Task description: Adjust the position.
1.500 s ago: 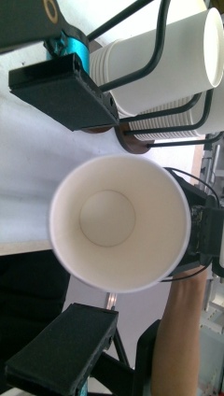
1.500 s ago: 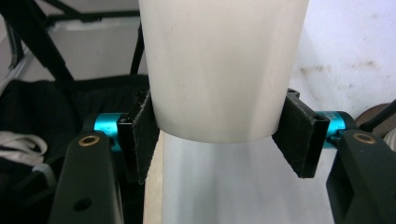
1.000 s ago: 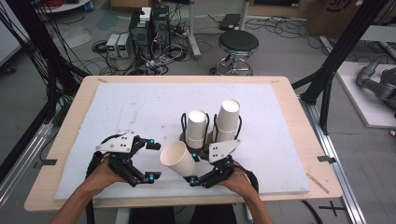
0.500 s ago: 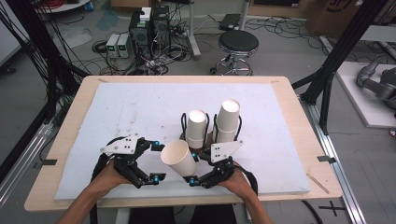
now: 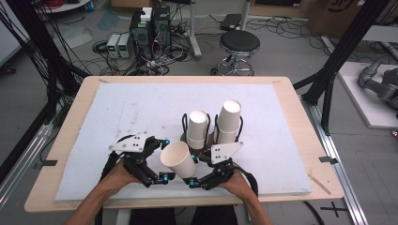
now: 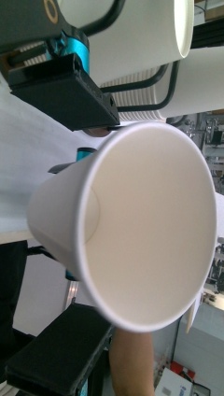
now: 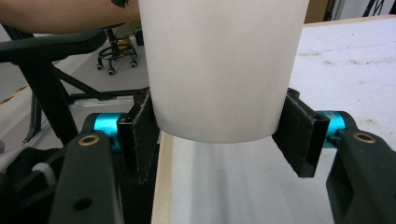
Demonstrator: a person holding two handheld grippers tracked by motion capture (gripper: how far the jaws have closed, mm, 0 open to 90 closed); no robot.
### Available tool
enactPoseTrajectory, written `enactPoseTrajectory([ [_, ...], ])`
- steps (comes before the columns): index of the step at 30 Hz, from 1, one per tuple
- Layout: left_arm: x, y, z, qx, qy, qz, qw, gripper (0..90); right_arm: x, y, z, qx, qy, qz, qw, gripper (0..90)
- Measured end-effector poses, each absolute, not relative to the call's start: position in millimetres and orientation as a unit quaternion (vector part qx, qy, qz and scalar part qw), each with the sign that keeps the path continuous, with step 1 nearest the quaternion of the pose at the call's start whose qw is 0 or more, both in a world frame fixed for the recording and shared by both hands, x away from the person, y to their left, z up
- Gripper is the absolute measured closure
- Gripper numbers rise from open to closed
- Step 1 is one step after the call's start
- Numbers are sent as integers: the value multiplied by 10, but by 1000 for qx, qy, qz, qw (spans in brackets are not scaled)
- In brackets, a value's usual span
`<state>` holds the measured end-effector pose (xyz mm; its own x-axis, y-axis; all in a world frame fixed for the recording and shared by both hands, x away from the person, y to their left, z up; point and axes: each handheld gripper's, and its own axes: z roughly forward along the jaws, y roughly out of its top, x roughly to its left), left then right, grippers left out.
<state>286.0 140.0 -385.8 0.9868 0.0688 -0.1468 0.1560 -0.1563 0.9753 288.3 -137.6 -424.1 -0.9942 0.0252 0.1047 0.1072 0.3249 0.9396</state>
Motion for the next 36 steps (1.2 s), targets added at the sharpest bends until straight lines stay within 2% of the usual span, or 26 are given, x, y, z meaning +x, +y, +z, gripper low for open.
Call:
enactPoseTrajectory([
  [18,2887,1249,-3824,757,72,-33,649,74,2876,-1333,-4245,-33,-814,-579,38,372],
  [22,2883,1249,-3823,758,64,-35,648,108,2880,-1328,-4248,-31,-815,-577,38,372],
  [26,2879,1254,-3819,757,49,-32,651,230,2879,-1326,-4248,-32,-816,-576,36,372],
  [36,2874,1256,-3818,760,47,-30,648,267,2878,-1321,-4249,-27,-819,-573,31,372],
])
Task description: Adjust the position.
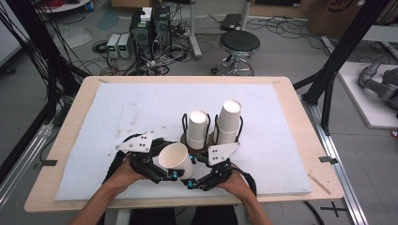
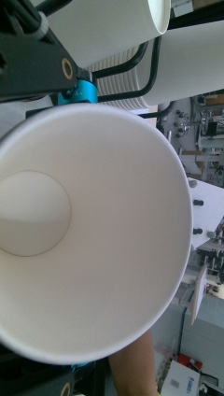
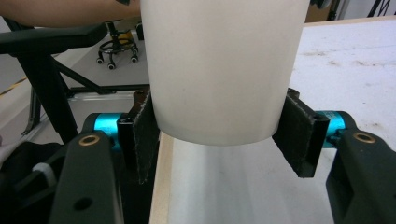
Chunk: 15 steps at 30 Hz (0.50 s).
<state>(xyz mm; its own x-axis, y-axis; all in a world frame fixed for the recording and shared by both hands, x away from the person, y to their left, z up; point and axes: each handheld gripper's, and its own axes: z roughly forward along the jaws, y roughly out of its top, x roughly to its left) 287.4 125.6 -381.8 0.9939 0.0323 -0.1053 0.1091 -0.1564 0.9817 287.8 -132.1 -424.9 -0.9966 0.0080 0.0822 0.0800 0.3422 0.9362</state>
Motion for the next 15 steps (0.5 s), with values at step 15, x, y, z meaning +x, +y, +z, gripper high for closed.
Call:
enactPoseTrajectory([
  [15,2865,1251,-3819,761,47,-24,646,277,2868,-1315,-4249,-26,-820,-570,33,296],
])
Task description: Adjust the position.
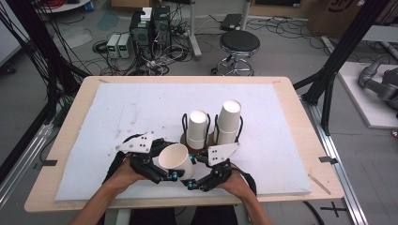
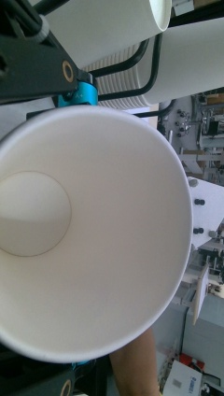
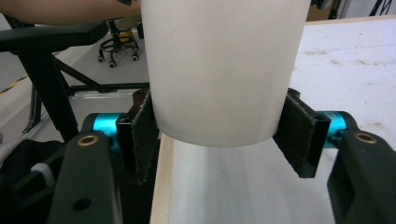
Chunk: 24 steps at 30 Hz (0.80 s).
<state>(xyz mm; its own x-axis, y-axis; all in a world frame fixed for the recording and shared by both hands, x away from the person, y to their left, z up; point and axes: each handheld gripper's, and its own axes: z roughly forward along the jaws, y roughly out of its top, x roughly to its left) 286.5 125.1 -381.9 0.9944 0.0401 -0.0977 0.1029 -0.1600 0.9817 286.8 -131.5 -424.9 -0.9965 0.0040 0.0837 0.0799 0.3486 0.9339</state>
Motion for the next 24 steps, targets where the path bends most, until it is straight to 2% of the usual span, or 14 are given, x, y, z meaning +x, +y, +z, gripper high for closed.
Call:
enactPoseTrajectory([
  [1,2869,1256,-3818,761,48,-26,646,277,2866,-1303,-4251,-29,-822,-568,30,222],
  [2,2874,1264,-3815,761,49,-24,646,278,2863,-1287,-4253,-38,-825,-562,30,184],
  [18,2870,1319,-3805,767,51,-14,639,278,2857,-1319,-4239,-48,-831,-554,24,177],
  [24,2891,1378,-3804,772,57,1,634,277,2839,-1498,-4226,-69,-831,-552,7,177],
])
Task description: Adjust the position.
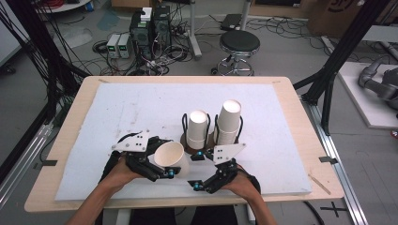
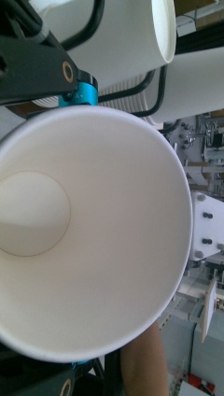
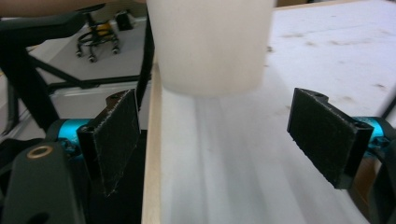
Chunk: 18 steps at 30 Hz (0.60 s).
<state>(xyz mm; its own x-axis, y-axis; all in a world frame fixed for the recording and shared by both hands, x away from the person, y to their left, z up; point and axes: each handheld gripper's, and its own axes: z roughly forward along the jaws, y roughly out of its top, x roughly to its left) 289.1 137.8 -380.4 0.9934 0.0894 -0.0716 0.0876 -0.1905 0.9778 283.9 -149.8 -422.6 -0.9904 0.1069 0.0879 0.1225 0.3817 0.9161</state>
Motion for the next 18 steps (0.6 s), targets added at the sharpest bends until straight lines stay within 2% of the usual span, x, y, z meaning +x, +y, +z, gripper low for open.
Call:
enactPoseTrajectory([
  [18,2934,1465,-3830,796,78,32,600,277,2798,-2177,-4274,-155,-811,-563,-46,177],
])
